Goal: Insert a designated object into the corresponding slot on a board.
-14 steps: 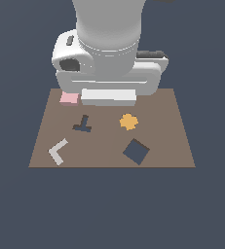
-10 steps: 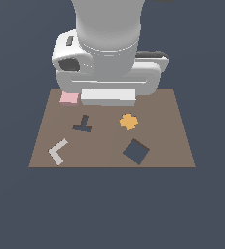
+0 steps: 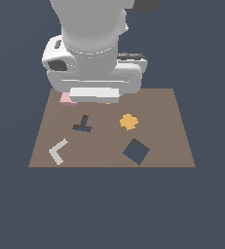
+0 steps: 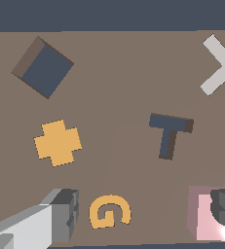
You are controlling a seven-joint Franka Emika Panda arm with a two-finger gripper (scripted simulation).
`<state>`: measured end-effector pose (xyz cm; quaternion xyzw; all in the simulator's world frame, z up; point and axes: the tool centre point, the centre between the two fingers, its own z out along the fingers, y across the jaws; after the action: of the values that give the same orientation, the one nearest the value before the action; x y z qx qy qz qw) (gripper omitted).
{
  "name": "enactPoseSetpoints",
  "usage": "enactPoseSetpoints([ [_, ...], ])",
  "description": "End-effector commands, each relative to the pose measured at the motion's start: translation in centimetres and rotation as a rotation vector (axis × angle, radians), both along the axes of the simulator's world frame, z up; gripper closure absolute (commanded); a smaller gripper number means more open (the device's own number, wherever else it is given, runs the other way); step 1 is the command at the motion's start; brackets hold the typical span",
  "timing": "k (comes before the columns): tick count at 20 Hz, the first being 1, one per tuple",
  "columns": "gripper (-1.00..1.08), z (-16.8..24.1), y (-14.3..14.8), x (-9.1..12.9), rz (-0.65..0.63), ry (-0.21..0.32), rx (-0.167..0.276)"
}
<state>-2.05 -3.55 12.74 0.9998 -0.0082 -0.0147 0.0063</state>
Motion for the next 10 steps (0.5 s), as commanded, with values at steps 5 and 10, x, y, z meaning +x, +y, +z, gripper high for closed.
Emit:
enactPoseSetpoints([
  [5,-0.92,-2.8,-4.5,-3.1,-0.013,-0.011,0.003],
  [10,-0.92,-5.1,-8.0,-5.4,-0.022,-0.020,0.006],
])
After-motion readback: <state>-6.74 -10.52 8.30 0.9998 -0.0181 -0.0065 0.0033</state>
